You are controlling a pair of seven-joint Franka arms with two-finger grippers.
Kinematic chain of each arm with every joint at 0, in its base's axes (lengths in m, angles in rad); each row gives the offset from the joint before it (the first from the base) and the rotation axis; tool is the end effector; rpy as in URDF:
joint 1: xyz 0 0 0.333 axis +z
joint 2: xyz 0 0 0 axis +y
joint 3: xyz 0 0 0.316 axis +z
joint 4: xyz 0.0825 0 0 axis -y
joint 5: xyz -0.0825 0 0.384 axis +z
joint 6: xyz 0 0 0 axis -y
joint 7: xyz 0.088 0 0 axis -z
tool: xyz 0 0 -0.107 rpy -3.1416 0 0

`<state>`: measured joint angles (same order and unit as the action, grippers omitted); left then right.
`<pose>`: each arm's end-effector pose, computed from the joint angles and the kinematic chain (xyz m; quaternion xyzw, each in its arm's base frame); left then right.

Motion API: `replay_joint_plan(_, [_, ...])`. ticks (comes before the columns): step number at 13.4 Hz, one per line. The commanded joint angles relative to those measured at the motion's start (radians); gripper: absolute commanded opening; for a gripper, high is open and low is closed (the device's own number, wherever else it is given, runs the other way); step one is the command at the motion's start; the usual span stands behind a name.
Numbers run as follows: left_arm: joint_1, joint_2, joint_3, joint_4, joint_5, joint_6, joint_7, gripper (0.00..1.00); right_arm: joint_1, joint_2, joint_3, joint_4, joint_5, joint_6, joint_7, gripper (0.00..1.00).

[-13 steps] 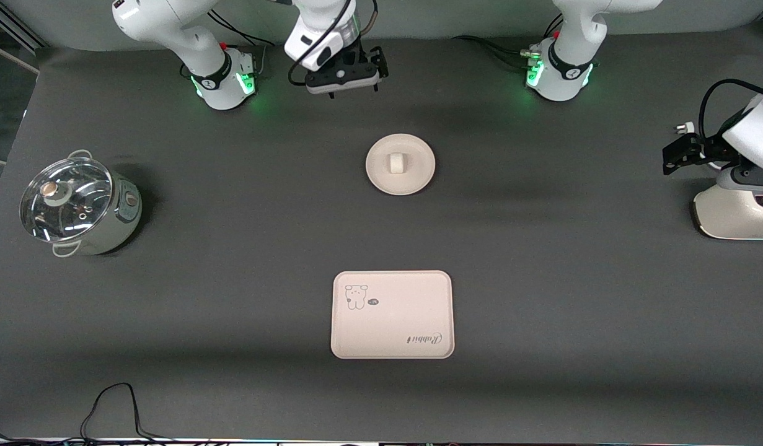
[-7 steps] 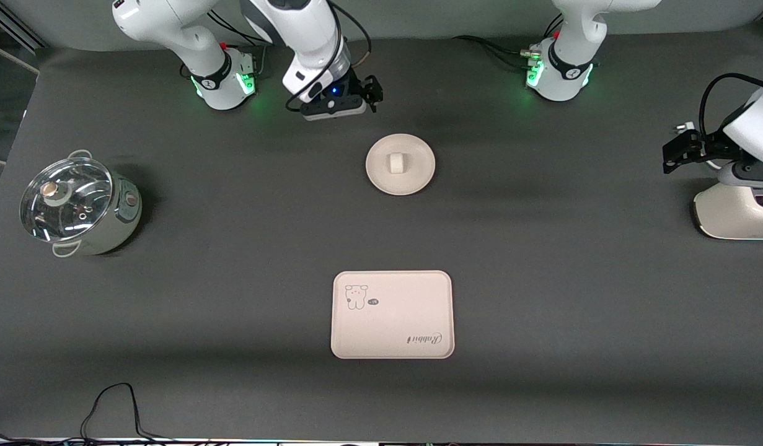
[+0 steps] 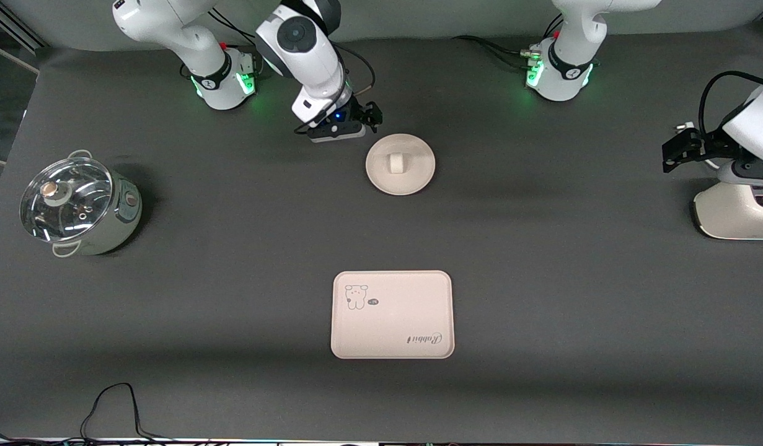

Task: Place bun in plate and plate on tray
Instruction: 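Reach the right gripper to the plate rim and grip it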

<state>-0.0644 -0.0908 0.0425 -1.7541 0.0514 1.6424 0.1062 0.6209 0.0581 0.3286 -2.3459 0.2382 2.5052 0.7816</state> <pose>0.5293 -0.0055 0.5931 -0.9975 0.0662 0.0115 0.0232 0.3031 0.4204 0.3188 -0.9951 0.0091 0.0315 0.0937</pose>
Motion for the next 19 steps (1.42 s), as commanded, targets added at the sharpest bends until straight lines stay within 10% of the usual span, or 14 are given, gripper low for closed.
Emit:
replay_joint_plan(1, [0.015,-0.003,-0.012,0.004,-0.012,-0.004,0.012,1.00,0.025,0.095,-0.005,-0.015,0.026,0.127,-0.005,1.00])
replay_joint_plan(14, [0.020,-0.009,-0.012,-0.005,-0.018,-0.004,0.015,1.00,0.056,0.331,-0.062,-0.009,0.026,0.357,0.007,1.00])
replay_joint_plan(19, [0.018,-0.009,-0.012,-0.005,-0.018,-0.010,0.013,1.00,0.059,0.333,-0.062,-0.006,0.026,0.357,0.005,0.80])
